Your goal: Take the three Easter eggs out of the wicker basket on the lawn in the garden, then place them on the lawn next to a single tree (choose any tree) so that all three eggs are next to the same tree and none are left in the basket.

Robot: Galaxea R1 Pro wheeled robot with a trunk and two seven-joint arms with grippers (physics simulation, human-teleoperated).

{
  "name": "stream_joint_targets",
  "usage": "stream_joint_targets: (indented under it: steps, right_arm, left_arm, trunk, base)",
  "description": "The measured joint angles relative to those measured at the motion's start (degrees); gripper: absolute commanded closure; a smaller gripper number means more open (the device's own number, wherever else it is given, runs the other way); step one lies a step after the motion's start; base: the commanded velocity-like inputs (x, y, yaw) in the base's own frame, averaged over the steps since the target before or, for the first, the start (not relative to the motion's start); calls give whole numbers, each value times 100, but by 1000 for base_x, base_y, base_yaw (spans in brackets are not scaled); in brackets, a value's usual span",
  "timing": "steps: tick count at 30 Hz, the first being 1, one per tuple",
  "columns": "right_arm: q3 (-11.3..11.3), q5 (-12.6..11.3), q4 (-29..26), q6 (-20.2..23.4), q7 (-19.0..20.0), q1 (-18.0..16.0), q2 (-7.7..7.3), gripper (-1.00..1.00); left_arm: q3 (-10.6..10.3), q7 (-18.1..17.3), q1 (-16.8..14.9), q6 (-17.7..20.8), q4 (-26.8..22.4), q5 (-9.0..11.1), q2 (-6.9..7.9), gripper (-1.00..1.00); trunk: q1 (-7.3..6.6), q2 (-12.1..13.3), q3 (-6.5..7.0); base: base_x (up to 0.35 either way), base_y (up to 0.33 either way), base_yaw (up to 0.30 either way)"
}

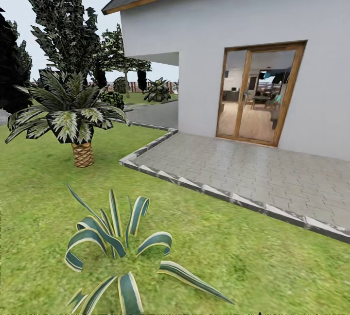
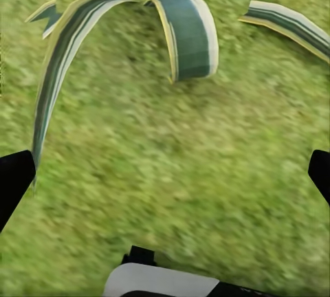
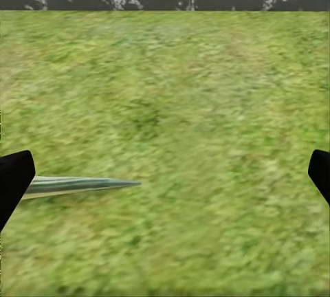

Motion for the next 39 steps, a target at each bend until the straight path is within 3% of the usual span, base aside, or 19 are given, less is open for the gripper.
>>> stream_joint_targets:
  steps: [15, 39]
  right_arm:
    - [0, 0, 0, -7, 0, 0, 0, -100]
    - [3, -4, 0, -6, 1, 0, 0, -100]
  left_arm:
    - [-1, -1, 0, 0, 0, 0, 0, -100]
    - [2, -1, 0, 0, -1, -4, 0, -100]
  trunk:
    - [-1, -1, 0]
    - [-1, -1, 0]
  base:
    - [-20, 44, 0]
    - [0, 281, 0]
